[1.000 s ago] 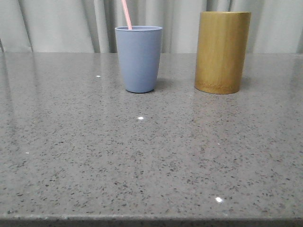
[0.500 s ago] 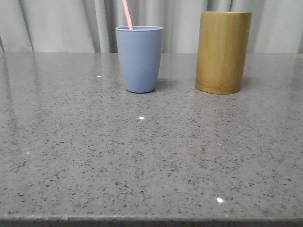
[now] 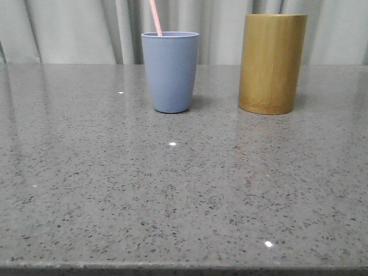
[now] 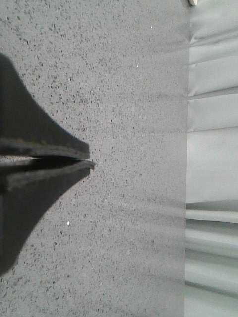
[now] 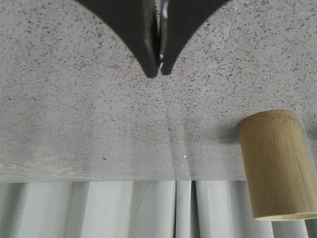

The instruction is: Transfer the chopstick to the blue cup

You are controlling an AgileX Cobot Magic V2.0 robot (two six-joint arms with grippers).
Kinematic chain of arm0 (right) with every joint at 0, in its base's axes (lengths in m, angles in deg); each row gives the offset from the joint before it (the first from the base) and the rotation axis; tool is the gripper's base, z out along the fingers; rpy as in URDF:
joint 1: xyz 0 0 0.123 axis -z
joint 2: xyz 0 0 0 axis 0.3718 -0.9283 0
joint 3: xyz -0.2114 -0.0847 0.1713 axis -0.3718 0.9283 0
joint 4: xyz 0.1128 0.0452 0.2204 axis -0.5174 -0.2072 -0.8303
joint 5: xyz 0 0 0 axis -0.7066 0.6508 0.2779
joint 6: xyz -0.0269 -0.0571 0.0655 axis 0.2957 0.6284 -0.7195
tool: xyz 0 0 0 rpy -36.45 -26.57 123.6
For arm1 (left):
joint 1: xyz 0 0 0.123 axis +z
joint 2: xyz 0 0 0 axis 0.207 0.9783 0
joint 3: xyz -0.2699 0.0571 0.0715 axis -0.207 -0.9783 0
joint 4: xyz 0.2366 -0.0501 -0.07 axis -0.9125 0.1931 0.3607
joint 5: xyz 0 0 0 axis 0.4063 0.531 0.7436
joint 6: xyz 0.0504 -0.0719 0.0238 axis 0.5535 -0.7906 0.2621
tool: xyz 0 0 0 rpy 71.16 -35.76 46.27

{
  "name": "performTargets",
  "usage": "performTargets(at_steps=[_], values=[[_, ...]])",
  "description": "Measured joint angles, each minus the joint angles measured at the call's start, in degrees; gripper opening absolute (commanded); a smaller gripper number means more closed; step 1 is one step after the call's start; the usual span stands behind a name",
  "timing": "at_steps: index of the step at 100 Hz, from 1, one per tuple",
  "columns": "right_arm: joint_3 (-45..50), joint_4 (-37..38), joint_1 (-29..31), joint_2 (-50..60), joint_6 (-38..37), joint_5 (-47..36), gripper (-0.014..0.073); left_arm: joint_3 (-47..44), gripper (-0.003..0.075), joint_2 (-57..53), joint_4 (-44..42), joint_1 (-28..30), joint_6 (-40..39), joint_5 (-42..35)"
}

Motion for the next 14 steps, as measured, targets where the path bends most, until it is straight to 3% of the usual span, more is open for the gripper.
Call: performTargets(at_steps=[14], values=[[0.00, 0.00, 0.00, 0.00, 0.00, 0.09, -0.0105, 0.00, -0.0019, 0.00, 0.00, 0.00, 0.00, 0.00]])
